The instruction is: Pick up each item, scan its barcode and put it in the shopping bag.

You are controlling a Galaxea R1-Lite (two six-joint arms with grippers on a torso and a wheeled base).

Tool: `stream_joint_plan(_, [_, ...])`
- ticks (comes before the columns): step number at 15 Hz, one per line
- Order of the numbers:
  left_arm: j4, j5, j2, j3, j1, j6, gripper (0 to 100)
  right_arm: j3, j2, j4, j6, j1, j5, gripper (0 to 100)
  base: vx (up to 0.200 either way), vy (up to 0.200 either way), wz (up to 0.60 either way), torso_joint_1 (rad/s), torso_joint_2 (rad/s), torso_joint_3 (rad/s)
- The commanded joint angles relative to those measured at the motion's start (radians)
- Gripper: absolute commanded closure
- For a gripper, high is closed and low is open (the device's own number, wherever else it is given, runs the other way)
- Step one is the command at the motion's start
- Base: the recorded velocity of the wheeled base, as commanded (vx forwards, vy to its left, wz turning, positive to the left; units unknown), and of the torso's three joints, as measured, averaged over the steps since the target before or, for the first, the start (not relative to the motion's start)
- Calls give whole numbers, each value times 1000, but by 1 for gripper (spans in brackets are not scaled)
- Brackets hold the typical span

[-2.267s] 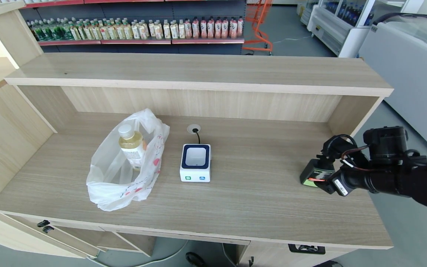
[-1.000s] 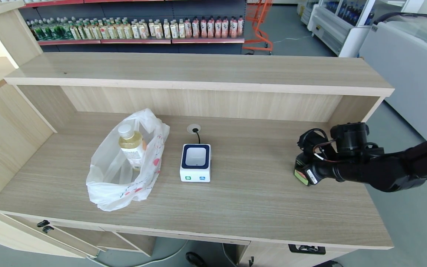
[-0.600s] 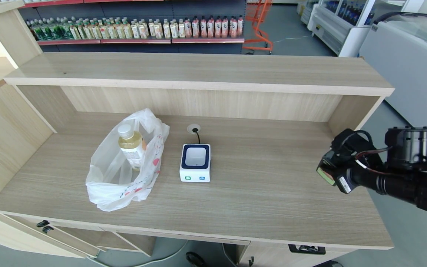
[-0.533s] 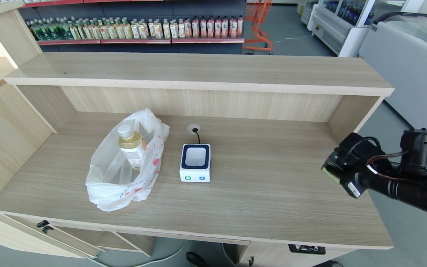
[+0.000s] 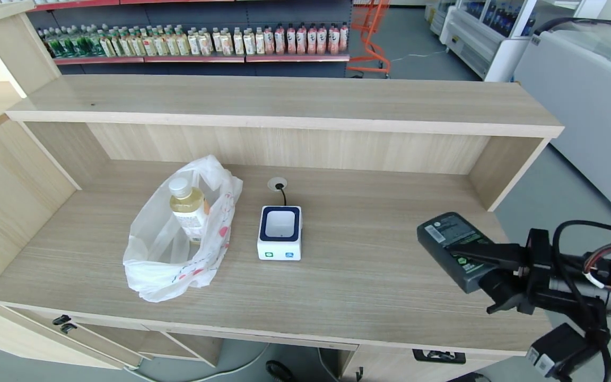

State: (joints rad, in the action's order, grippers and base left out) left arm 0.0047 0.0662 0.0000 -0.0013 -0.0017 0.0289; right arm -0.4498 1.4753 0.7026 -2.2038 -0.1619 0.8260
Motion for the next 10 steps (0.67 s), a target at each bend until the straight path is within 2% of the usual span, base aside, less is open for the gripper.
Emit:
stream_joint_plan(1, [0,0,0,0,0,0,0,-3,34,-166,-183,-107,55,100,0,0,0,0,0,0])
stream_joint_plan(2, [0,0,2,0,0,0,0,-20,53,-308,-310,-157,76,100,0,0,0,0,0,0])
stream_joint_plan(5, [0,0,2,0,0,0,0,-20,103,-314,-493,-232,159,100,0,0,0,0,0,0])
stream_joint_plan(7, [0,0,2,0,0,0,0,-21,102,-313,-528,-232,163,100,0,0,0,0,0,0])
stream_joint_plan(10, [0,0,2,0,0,0,0,-20,99,-313,-573,-237,231,100,0,0,0,0,0,0])
